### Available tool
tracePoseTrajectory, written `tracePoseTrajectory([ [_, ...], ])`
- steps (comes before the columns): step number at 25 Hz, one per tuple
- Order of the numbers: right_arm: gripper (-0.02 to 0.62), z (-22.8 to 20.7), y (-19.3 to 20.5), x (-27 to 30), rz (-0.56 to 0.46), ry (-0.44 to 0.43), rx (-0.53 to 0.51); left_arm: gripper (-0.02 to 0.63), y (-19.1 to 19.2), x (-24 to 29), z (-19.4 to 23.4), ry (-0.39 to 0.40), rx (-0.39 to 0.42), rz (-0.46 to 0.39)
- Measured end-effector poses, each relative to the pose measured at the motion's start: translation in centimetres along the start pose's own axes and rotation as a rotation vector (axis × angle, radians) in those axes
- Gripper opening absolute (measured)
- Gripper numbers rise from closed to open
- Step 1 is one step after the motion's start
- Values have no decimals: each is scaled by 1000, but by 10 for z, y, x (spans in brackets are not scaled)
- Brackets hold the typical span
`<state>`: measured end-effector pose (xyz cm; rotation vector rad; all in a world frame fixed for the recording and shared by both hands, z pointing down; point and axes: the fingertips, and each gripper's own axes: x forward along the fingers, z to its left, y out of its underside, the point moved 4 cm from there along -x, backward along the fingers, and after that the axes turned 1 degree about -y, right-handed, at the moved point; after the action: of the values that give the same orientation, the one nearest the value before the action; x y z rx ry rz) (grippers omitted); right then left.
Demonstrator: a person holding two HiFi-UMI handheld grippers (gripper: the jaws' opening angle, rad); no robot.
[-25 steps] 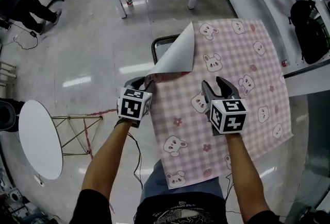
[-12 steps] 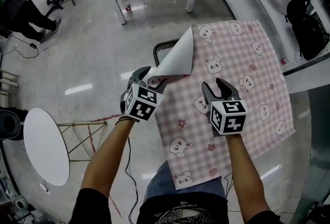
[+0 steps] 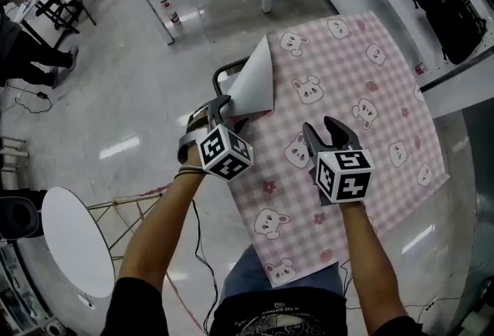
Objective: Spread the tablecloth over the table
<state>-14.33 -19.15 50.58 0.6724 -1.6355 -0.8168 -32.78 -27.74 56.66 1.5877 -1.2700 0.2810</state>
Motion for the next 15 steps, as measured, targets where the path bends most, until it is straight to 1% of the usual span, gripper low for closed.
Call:
tracePoseTrajectory([
  [1,206,-3,2,0,0,5,9,288,0,3,0,1,0,3],
  [3,204,-7,4,2,0,13,21,250,1,8,2,-6,1,8],
  [4,202,-9,4,3,1,16,25,245,2,9,5,-10,-7,6],
  [6,202,-9,4,5,3,21,29,228,4,9,13,-15,-46,-6],
  [8,202,-8,3,8,7,20,30,210,6,7,22,-18,-105,-21],
  [10,202,-7,2,12,12,16,27,187,10,6,31,-13,-185,-35],
  [11,202,-5,0,14,14,14,25,175,12,5,36,-2,-237,-45],
  [15,202,1,-5,22,21,4,10,147,20,2,54,65,-501,-100],
])
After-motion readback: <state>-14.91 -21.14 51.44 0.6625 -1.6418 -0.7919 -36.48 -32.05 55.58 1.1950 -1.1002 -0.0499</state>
